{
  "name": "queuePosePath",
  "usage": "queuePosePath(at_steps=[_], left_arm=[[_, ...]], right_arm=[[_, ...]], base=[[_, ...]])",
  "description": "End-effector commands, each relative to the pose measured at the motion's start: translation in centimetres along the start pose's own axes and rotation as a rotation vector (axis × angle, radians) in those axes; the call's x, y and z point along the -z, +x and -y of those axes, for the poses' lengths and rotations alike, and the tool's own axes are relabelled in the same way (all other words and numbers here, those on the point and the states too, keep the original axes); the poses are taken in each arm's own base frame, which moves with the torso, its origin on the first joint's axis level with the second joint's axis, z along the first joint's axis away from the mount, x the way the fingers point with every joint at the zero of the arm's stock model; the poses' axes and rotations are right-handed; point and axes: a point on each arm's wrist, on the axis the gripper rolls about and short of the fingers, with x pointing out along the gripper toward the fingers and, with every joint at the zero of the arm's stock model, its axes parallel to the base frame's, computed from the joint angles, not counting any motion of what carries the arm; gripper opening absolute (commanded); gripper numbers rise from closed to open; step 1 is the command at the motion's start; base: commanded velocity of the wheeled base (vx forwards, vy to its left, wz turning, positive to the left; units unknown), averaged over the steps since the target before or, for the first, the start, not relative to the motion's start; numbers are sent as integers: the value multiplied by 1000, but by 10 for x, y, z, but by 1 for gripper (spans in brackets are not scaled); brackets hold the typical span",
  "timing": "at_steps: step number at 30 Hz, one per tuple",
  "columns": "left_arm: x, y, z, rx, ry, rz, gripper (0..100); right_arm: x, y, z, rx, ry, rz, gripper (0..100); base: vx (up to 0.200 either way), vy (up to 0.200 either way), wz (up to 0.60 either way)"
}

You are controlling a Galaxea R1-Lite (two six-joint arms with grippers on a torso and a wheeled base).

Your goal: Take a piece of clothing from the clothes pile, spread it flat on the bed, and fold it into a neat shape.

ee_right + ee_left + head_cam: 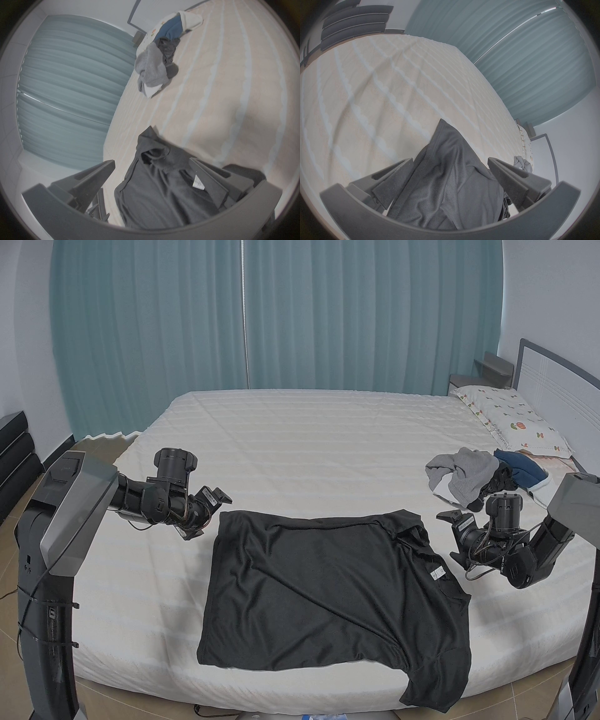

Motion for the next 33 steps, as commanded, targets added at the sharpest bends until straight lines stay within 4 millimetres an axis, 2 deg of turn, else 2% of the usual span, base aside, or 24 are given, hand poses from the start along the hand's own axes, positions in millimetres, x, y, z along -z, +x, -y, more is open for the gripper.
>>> queuePosePath(at_steps=[1,6,11,19,28,33], left_arm=[[6,1,7,8,17,0,100],[7,6,4,-37,104,37,100],[9,13,0,-51,127,49,100],[9,37,-2,-42,131,76,100],[26,76,2,-43,155,99,100],[27,88,-1,-57,154,123,100]], right_arm=[[0,-6,2,4,4,-7,100],[5,-8,12,31,12,-43,100],[6,-8,13,28,13,-58,100],[9,-5,18,44,16,-68,100],[11,-6,19,50,17,-73,100],[11,-6,18,47,15,-73,100]], base=[[0,0,0],[0,0,0],[0,0,0],[0,0,0],[0,0,0],[0,0,0]])
